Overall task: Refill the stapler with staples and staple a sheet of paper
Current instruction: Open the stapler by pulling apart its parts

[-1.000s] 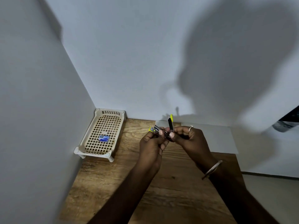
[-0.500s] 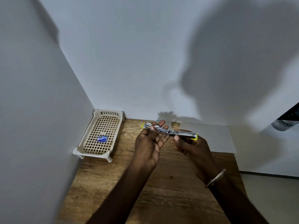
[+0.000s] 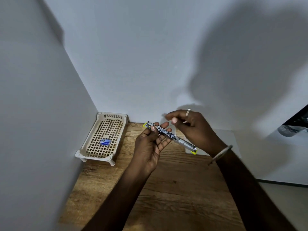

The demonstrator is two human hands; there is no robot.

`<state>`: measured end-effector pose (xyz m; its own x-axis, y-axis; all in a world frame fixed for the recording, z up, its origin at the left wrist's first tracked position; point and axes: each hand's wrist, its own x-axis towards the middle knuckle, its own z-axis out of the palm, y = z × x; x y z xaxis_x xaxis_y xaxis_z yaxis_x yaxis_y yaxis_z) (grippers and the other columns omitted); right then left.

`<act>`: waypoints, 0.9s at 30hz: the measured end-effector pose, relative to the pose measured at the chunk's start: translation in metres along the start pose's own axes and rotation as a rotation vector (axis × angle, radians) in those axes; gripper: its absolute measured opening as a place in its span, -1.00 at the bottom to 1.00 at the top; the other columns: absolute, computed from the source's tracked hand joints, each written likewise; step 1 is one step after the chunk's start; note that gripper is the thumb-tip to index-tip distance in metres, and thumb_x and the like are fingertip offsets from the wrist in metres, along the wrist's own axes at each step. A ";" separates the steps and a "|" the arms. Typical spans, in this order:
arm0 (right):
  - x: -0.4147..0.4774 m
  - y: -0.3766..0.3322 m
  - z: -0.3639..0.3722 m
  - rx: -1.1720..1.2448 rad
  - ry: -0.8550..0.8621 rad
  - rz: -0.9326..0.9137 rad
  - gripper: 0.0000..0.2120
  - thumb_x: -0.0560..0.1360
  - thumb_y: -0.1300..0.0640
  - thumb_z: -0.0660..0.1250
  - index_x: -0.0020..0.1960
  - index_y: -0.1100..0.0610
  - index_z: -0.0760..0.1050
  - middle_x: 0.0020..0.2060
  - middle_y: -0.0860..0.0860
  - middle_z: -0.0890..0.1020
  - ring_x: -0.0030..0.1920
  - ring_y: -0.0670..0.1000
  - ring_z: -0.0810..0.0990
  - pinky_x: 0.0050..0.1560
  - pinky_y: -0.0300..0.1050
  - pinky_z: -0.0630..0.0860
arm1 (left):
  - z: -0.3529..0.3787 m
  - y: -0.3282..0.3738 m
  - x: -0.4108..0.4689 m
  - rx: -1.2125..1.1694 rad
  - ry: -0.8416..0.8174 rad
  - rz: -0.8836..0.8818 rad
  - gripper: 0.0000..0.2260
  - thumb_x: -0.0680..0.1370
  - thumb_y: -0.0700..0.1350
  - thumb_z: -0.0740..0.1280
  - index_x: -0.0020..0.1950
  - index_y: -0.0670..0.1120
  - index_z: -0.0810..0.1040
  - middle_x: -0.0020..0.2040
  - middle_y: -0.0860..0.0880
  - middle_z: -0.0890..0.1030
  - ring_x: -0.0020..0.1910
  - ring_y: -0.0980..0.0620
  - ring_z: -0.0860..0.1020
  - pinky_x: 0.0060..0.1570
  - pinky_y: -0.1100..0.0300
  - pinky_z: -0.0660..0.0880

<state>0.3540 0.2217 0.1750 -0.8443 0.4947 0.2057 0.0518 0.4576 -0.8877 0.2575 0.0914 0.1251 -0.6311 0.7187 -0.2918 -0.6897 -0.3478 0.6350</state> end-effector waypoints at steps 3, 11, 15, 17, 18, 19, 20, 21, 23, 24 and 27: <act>0.012 -0.008 0.014 -0.045 -0.116 0.002 -0.77 0.61 0.21 0.29 0.14 0.00 0.66 -0.02 -0.10 0.72 -0.05 -0.18 0.67 0.02 -0.26 0.56 | -0.002 -0.001 0.000 0.035 0.018 -0.010 -0.85 0.63 -0.15 0.29 0.07 -0.16 0.63 0.00 -0.15 0.73 -0.11 -0.06 0.73 -0.22 0.08 0.66; 0.024 -0.011 0.037 -0.188 -0.200 0.010 -0.72 0.58 0.17 0.29 0.16 -0.13 0.63 -0.02 -0.20 0.69 -0.06 -0.25 0.63 -0.05 -0.37 0.52 | -0.005 0.002 0.002 0.080 0.035 0.004 -0.85 0.64 -0.15 0.29 0.06 -0.15 0.65 -0.01 -0.09 0.73 -0.12 -0.04 0.72 -0.19 0.01 0.67; 0.028 -0.013 0.038 -0.263 -0.209 -0.025 -0.72 0.56 0.17 0.32 0.18 -0.11 0.61 0.06 -0.18 0.69 -0.11 -0.07 0.65 0.06 -0.12 0.57 | -0.007 0.006 -0.001 0.109 0.032 0.002 -0.82 0.65 -0.09 0.28 0.06 -0.11 0.66 -0.03 -0.07 0.74 -0.13 0.00 0.72 -0.21 0.04 0.67; 0.029 -0.015 0.038 -0.275 -0.205 -0.033 -0.75 0.55 0.15 0.34 0.17 -0.10 0.62 0.05 -0.19 0.69 -0.14 -0.05 0.64 0.07 -0.07 0.56 | -0.007 0.008 -0.001 0.122 0.043 0.003 -0.83 0.64 -0.09 0.29 0.03 -0.08 0.66 -0.07 -0.04 0.74 -0.15 0.01 0.72 -0.24 0.05 0.66; 0.029 -0.015 0.038 -0.283 -0.195 -0.038 -0.76 0.55 0.14 0.35 0.16 -0.10 0.63 0.04 -0.19 0.69 -0.15 -0.05 0.64 0.06 -0.06 0.56 | -0.007 0.009 -0.001 0.126 0.047 0.002 -0.84 0.64 -0.09 0.29 0.02 -0.07 0.67 -0.08 -0.03 0.74 -0.16 0.02 0.72 -0.26 0.07 0.65; 0.029 -0.015 0.038 -0.293 -0.184 -0.044 -0.77 0.54 0.13 0.36 0.14 -0.10 0.63 0.02 -0.18 0.70 -0.15 -0.05 0.64 0.05 -0.05 0.56 | -0.007 0.010 -0.001 0.129 0.052 0.001 -0.83 0.64 -0.09 0.29 0.00 -0.07 0.67 -0.09 -0.03 0.74 -0.16 0.03 0.72 -0.28 0.08 0.65; 0.029 -0.015 0.037 -0.303 -0.175 -0.049 -0.79 0.54 0.12 0.37 0.12 -0.10 0.64 0.00 -0.17 0.70 -0.15 -0.06 0.63 0.04 -0.04 0.56 | -0.007 0.011 -0.001 0.131 0.057 -0.002 -0.83 0.65 -0.10 0.29 -0.01 -0.07 0.68 -0.09 -0.03 0.74 -0.17 0.03 0.72 -0.30 0.09 0.64; 0.028 -0.015 0.037 -0.311 -0.171 -0.051 -0.80 0.53 0.11 0.38 0.10 -0.10 0.65 -0.03 -0.15 0.70 -0.16 -0.06 0.63 0.03 -0.03 0.56 | -0.008 0.013 -0.001 0.133 0.062 -0.003 -0.82 0.65 -0.11 0.29 -0.01 -0.07 0.69 -0.08 -0.04 0.74 -0.18 0.03 0.72 -0.31 0.10 0.64; 0.027 -0.016 0.035 -0.322 -0.182 -0.051 -0.83 0.51 0.09 0.39 0.06 -0.10 0.65 -0.07 -0.15 0.70 -0.15 -0.07 0.63 0.02 -0.02 0.56 | -0.009 0.015 0.000 0.139 0.067 -0.002 -0.82 0.66 -0.13 0.28 0.01 -0.08 0.69 -0.07 -0.05 0.74 -0.19 0.03 0.72 -0.32 0.10 0.64; 0.027 -0.017 0.034 -0.323 -0.194 -0.051 -0.83 0.51 0.09 0.40 0.06 -0.10 0.64 -0.07 -0.16 0.69 -0.15 -0.08 0.62 0.03 -0.03 0.56 | -0.009 0.017 0.000 0.146 0.069 -0.002 -0.81 0.66 -0.14 0.27 0.02 -0.08 0.69 -0.07 -0.05 0.74 -0.19 0.03 0.72 -0.32 0.10 0.64; 0.028 -0.021 0.031 -0.313 -0.239 -0.033 -0.78 0.50 0.11 0.41 0.12 -0.10 0.61 -0.02 -0.14 0.66 -0.17 -0.05 0.62 0.04 -0.03 0.56 | -0.010 0.019 0.000 0.183 0.069 -0.015 -0.79 0.67 -0.15 0.25 0.02 -0.08 0.69 -0.09 -0.04 0.74 -0.19 0.01 0.73 -0.32 0.09 0.64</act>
<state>0.3129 0.2030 0.1870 -0.9466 0.3071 0.0979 0.1514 0.6918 -0.7061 0.2408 0.0794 0.1302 -0.6485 0.6780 -0.3461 -0.6271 -0.2181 0.7478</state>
